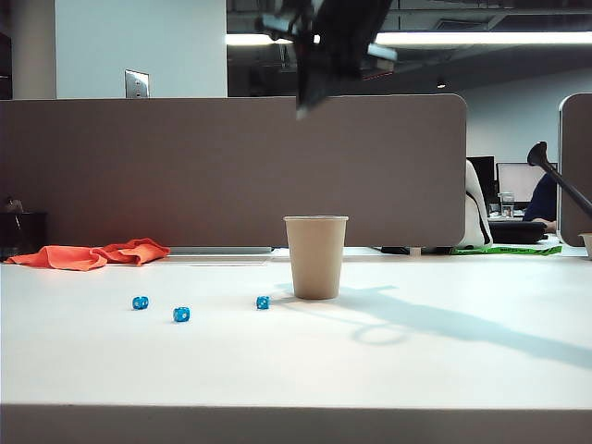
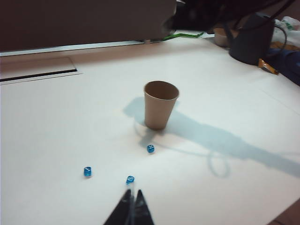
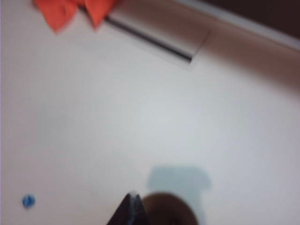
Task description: Pick up the dice with a different color and drop it into the paper cup.
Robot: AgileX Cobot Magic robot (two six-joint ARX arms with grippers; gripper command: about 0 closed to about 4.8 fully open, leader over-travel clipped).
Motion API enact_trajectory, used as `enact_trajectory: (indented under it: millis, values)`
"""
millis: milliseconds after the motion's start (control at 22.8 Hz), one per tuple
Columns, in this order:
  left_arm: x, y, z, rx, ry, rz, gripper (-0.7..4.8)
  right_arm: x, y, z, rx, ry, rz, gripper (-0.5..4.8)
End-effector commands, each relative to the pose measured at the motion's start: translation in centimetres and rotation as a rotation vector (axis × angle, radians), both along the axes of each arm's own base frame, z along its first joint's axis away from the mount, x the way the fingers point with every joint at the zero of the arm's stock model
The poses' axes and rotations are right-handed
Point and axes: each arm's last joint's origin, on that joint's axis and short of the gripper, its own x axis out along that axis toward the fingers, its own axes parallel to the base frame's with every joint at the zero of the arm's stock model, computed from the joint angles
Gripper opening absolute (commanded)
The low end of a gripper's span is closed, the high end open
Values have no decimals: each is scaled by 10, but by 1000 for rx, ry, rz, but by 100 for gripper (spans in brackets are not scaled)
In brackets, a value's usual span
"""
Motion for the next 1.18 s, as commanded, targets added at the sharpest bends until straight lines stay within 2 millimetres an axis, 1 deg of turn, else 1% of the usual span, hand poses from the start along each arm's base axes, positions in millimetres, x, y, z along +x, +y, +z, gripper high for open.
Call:
enact_trajectory:
  millis: [44, 88, 219, 395, 526, 570, 701, 745, 833, 877, 921, 964, 1096, 1140, 1184]
  values:
    - [1, 1, 3, 6, -22, 57, -6, -7, -11, 27, 40, -109, -64, -5]
    - [1, 2, 3, 7, -22, 60, -6, -8, -17, 31, 45, -117, -73, -5]
    - [1, 2, 3, 7, -23, 61, -6, -11, -31, 31, 50, -127, -99, -5]
    - [1, 2, 3, 11, -26, 84, -6, -18, -47, 21, 51, -131, -127, -5]
    - [1, 3, 3, 18, -27, 115, -6, -29, -59, 9, 62, -150, -143, -5]
    - [2, 3, 3, 20, -27, 127, -6, -38, -69, 0, 70, -163, -153, -5]
    - [2, 3, 3, 20, -27, 127, -6, -54, -83, -19, 78, -181, -166, -5]
    - [2, 3, 3, 20, -27, 128, -6, -63, -91, -32, 86, -194, -174, -5]
    - [2, 3, 3, 20, -27, 127, -6, -73, -99, -43, 94, -207, -185, -5]
    - [1, 3, 3, 19, -29, 127, -6, -85, -110, -54, 101, -220, -202, -5]
    - [0, 3, 3, 19, -32, 127, -6, -90, -115, -58, 102, -223, -208, -5]
    - [-2, 4, 3, 8, -38, 140, -6, -103, -124, -65, 105, -231, -220, -5]
    - [-8, 6, 3, -12, -50, 179, -6, -119, -140, -70, 109, -246, -253, -5]
    - [-13, 8, 2, -11, -63, 207, -6, -128, -149, -70, 114, -260, -276, -5]
    - [-16, 9, 2, -9, -71, 226, -6, -134, -154, -70, 118, -273, -286, -5]
